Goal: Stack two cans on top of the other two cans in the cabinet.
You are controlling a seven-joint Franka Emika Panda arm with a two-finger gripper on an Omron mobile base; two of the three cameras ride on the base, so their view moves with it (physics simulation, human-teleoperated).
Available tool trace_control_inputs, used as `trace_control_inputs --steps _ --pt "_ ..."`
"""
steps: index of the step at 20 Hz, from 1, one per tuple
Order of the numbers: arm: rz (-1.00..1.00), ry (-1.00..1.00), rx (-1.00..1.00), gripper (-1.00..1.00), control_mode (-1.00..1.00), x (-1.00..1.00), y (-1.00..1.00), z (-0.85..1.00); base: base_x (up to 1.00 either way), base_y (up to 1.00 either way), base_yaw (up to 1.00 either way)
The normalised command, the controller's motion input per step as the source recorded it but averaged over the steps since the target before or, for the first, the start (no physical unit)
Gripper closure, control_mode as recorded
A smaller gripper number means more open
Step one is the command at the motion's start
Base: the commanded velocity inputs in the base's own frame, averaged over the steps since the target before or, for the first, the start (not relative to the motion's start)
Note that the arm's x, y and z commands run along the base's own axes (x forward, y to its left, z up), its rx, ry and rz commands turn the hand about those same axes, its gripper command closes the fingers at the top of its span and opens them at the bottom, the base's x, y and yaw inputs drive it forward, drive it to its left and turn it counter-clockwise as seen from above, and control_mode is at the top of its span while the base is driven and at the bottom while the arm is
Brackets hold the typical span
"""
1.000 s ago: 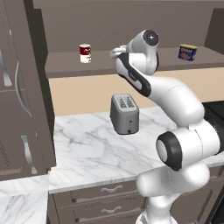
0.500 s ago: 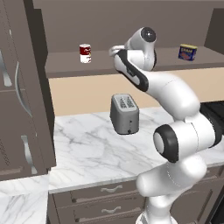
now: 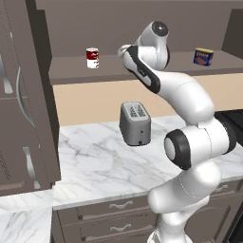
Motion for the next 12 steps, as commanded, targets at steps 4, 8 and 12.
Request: trace_control_inputs --steps 4,8,12 --pt "0.00 0.00 0.00 1.00 -1.00 -0.02 0.03 -0.12 0.00 0.00 0.00" --pt "0.00 0.00 0.00 1.00 -1.00 -0.06 0.01 -0.20 0.00 0.00 0.00" --pt "0.00 0.00 0.00 1.00 -1.00 -0.06 0.00 -0.21 0.00 0.00 0.00"
